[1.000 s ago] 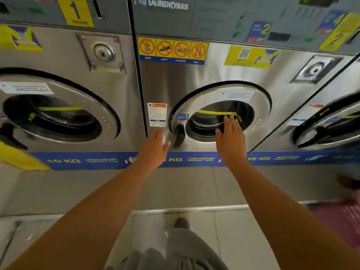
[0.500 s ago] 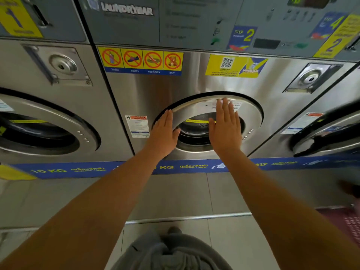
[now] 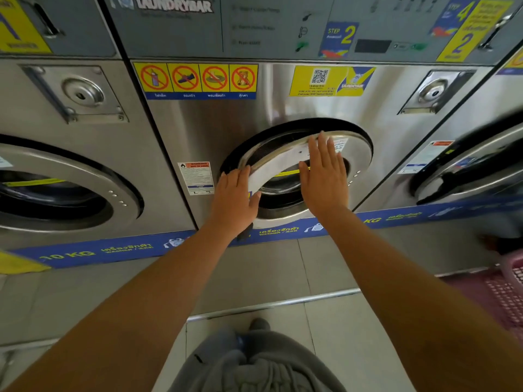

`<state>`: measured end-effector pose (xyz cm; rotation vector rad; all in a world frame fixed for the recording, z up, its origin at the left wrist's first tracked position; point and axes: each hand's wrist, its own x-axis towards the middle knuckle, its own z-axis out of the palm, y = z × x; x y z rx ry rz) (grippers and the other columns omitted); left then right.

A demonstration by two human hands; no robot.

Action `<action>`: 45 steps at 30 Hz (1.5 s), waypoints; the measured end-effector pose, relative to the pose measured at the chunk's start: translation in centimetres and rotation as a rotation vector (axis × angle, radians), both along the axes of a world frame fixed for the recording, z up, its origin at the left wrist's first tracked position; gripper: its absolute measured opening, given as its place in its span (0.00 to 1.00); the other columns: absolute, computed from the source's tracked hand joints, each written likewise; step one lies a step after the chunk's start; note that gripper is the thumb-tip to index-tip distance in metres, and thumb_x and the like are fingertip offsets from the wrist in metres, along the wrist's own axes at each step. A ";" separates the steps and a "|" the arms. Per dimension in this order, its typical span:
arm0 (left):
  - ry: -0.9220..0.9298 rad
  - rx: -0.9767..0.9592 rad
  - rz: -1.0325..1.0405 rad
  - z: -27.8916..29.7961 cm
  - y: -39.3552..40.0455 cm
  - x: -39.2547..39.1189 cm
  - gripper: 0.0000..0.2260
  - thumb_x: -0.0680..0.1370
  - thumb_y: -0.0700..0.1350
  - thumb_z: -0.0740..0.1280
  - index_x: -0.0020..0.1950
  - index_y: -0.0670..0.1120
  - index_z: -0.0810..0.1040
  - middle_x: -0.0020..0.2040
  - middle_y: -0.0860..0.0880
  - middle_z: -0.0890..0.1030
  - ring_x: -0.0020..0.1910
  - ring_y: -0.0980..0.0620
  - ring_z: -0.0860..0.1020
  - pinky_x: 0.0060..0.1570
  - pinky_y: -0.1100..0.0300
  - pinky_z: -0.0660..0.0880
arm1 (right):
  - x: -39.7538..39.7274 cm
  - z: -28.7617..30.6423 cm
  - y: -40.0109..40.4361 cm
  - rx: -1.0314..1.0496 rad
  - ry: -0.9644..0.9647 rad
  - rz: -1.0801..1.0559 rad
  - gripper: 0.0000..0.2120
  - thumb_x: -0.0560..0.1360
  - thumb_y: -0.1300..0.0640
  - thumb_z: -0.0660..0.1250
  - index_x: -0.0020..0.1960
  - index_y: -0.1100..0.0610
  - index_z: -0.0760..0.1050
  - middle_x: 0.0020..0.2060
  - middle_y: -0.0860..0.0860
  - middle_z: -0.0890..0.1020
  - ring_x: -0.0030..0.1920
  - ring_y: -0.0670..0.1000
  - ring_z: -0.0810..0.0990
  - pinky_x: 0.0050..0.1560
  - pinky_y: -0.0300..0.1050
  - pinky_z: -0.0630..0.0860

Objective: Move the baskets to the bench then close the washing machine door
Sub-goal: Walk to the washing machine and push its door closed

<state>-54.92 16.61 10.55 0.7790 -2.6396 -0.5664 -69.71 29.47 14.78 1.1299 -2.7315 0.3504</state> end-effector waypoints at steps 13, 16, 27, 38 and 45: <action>0.069 -0.106 -0.542 -1.0 6.8 5.1 0.21 0.82 0.51 0.55 0.73 0.46 0.66 0.67 0.47 0.73 0.65 0.49 0.70 0.69 0.51 0.65 | 5.4 -0.7 7.2 -0.176 -0.077 -0.183 0.35 0.79 0.39 0.53 0.79 0.55 0.48 0.79 0.51 0.49 0.79 0.51 0.48 0.78 0.52 0.49; -0.023 -0.087 -0.546 -1.2 7.8 3.9 0.23 0.82 0.53 0.50 0.76 0.47 0.60 0.73 0.47 0.67 0.71 0.48 0.65 0.73 0.48 0.60 | 6.1 -0.5 9.5 -0.210 -0.094 -0.207 0.32 0.79 0.44 0.53 0.79 0.53 0.47 0.79 0.50 0.50 0.78 0.50 0.49 0.77 0.53 0.51; -0.253 -0.280 -0.599 1.0 13.6 -5.3 0.27 0.82 0.56 0.46 0.79 0.50 0.42 0.80 0.49 0.42 0.78 0.49 0.42 0.77 0.47 0.44 | 4.1 -1.0 18.4 -0.229 -0.100 -0.206 0.25 0.83 0.51 0.47 0.79 0.49 0.48 0.78 0.48 0.55 0.78 0.46 0.53 0.77 0.48 0.50; -0.344 -0.387 -0.648 1.8 21.6 -11.5 0.29 0.82 0.55 0.49 0.79 0.50 0.40 0.80 0.50 0.40 0.78 0.48 0.41 0.76 0.43 0.43 | -1.2 -1.5 26.1 -0.351 -0.090 -0.335 0.24 0.82 0.52 0.49 0.78 0.46 0.53 0.77 0.51 0.60 0.73 0.55 0.66 0.71 0.55 0.66; -0.412 -0.396 -0.581 2.2 25.4 -13.9 0.29 0.82 0.56 0.49 0.79 0.49 0.39 0.79 0.49 0.39 0.78 0.48 0.40 0.74 0.46 0.39 | -4.4 -1.4 28.8 -0.245 -0.085 -0.374 0.27 0.82 0.49 0.52 0.79 0.48 0.47 0.79 0.53 0.52 0.77 0.56 0.57 0.75 0.55 0.59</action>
